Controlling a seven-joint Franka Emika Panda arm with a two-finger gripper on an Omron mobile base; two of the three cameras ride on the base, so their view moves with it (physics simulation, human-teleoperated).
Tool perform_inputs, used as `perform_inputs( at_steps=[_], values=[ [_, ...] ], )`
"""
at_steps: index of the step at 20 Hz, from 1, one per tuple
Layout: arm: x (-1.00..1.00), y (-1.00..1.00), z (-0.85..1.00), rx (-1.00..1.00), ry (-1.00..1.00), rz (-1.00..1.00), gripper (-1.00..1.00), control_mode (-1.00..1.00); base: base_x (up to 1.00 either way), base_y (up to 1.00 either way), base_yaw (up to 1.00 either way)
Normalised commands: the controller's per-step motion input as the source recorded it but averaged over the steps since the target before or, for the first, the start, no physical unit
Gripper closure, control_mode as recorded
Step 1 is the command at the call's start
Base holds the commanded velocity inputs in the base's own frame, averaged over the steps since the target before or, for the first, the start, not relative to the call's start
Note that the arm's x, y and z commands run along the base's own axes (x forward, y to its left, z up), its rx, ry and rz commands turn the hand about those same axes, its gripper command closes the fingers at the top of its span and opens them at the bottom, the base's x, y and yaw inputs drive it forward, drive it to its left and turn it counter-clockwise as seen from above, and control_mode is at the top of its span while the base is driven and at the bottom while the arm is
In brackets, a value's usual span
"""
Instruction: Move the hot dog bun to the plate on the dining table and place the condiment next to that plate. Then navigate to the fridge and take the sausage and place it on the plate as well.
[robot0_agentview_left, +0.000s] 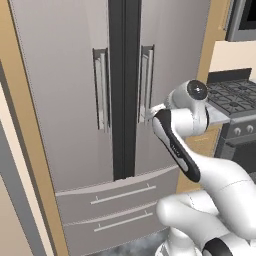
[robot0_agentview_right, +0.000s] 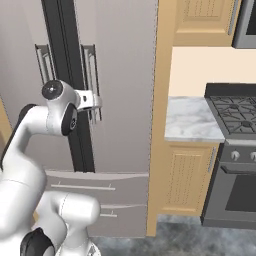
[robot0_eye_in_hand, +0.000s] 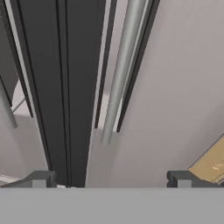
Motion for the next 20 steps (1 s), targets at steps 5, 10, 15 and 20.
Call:
perform_inputs(
  at_steps=[5,10,15,20],
  values=[
    [0.33,0.0,0.12,0.09,-0.03,-0.02,-1.0,-1.0,0.0,0.0,0.0],
    [0.34,0.0,0.11,0.09,-0.02,-0.02,-1.0,-1.0,0.0,0.0,0.0],
    [0.42,0.0,0.12,0.08,-0.01,-0.03,-1.0,-1.0,0.0,0.0,0.0],
    [0.36,0.0,0.02,0.06,-0.03,-0.02,-1.0,-1.0,0.0,0.0,0.0]
  ],
)
